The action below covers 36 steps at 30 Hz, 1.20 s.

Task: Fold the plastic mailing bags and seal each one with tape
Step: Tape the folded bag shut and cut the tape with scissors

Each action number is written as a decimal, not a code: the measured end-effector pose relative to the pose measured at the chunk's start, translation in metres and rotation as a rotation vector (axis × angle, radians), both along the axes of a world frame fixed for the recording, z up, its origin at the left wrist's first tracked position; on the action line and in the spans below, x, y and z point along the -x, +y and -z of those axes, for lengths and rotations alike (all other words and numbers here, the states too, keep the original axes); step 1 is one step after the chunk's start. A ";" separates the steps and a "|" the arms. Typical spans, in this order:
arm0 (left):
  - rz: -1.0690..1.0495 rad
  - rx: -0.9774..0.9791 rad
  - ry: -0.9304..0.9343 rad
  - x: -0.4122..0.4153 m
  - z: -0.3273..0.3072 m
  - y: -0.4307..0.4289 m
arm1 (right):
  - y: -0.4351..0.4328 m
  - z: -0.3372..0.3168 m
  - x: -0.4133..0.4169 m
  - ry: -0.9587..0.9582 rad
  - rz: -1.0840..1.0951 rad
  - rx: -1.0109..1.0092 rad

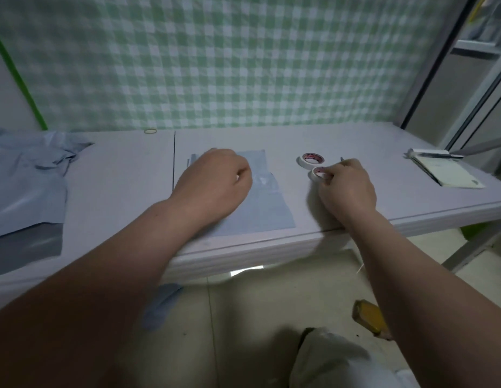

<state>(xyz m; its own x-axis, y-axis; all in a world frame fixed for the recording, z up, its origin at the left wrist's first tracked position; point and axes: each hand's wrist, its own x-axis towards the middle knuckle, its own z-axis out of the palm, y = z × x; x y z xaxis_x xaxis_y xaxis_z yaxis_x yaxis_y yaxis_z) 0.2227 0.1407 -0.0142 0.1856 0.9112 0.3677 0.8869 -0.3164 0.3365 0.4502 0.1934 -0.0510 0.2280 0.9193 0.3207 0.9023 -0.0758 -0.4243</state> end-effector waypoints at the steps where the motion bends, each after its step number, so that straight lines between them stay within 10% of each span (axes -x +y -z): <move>1: 0.020 -0.001 -0.015 -0.003 -0.001 0.008 | 0.009 0.001 -0.001 -0.040 0.002 0.040; 6: 0.110 0.030 -0.112 -0.016 -0.005 0.029 | 0.024 -0.008 0.006 -0.053 -0.089 -0.057; 11: 0.219 0.049 -0.256 -0.024 -0.011 0.023 | -0.008 -0.048 0.039 0.968 -0.383 0.135; 15: 0.206 0.003 -0.339 -0.020 -0.012 0.001 | -0.037 -0.057 0.057 1.275 -0.508 0.271; 22: 0.085 -0.180 -0.432 -0.005 -0.004 -0.035 | -0.074 -0.051 0.083 1.462 -0.577 0.318; 36: 0.062 -0.458 -0.540 0.014 0.005 -0.064 | -0.105 -0.025 0.112 1.241 -0.666 0.123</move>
